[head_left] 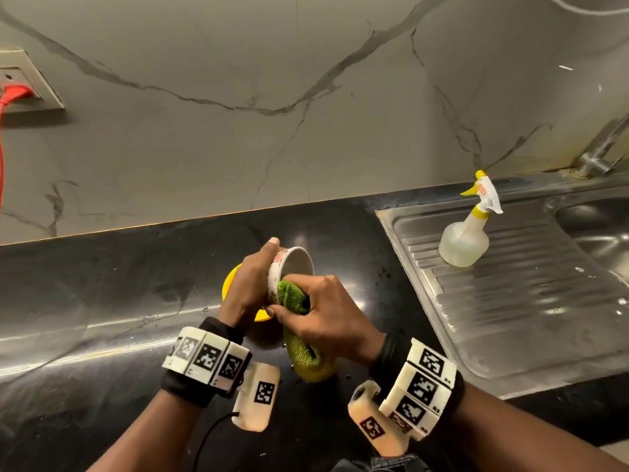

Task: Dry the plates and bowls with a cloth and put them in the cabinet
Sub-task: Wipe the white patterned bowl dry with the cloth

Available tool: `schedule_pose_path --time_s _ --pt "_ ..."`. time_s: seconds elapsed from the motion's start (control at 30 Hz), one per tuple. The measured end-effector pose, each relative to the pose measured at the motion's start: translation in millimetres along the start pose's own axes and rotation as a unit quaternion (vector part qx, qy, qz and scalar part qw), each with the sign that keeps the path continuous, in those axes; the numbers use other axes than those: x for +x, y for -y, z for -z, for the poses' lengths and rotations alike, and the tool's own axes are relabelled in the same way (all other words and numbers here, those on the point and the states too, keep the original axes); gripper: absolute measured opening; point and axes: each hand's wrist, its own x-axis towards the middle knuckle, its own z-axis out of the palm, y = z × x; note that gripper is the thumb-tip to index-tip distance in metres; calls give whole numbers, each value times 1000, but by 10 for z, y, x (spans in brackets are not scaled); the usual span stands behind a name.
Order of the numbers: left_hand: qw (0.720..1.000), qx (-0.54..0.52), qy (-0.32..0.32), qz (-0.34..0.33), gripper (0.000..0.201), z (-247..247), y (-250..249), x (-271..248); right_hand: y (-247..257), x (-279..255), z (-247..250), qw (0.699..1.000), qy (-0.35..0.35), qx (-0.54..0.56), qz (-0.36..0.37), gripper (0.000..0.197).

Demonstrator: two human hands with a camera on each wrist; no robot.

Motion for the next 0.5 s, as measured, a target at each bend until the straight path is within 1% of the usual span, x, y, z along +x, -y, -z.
schedule_pose_path --time_s 0.03,0.1,0.13,0.17,0.2,0.23,0.3,0.33,0.37,0.4,0.47,0.5 --pt "999 14 -15 -35 47 -6 30 -7 4 15 -1 999 -6 27 -29 19" --pt "990 57 -38 -125 44 -6 89 -52 24 53 37 992 -16 93 -83 25" --pt "981 70 -37 -176 46 -10 125 -77 32 67 66 985 -17 135 -109 27" --pt "970 83 -29 -225 53 -16 155 -98 39 82 94 975 -17 179 -132 27" --pt "961 91 -17 -259 59 -17 181 -119 51 94 114 966 -18 213 -149 27" --pt "958 79 -6 -277 57 -25 189 -134 54 100 131 963 -18 222 -151 26" --pt "963 49 13 -265 40 -21 176 -116 44 102 160 981 -19 155 -115 24" --pt "969 50 18 -243 37 0 162 -75 36 99 168 990 -19 106 -87 21" --pt "976 56 24 -211 36 20 134 -33 30 98 179 996 -18 62 -58 19" --pt "984 58 28 -165 37 44 97 7 26 94 185 999 -15 30 -32 18" --pt "996 50 30 -71 46 94 40 102 59 92 176 1000 4 -14 10 18" --pt "998 41 28 -48 48 104 25 125 81 88 160 1000 12 -23 18 18"
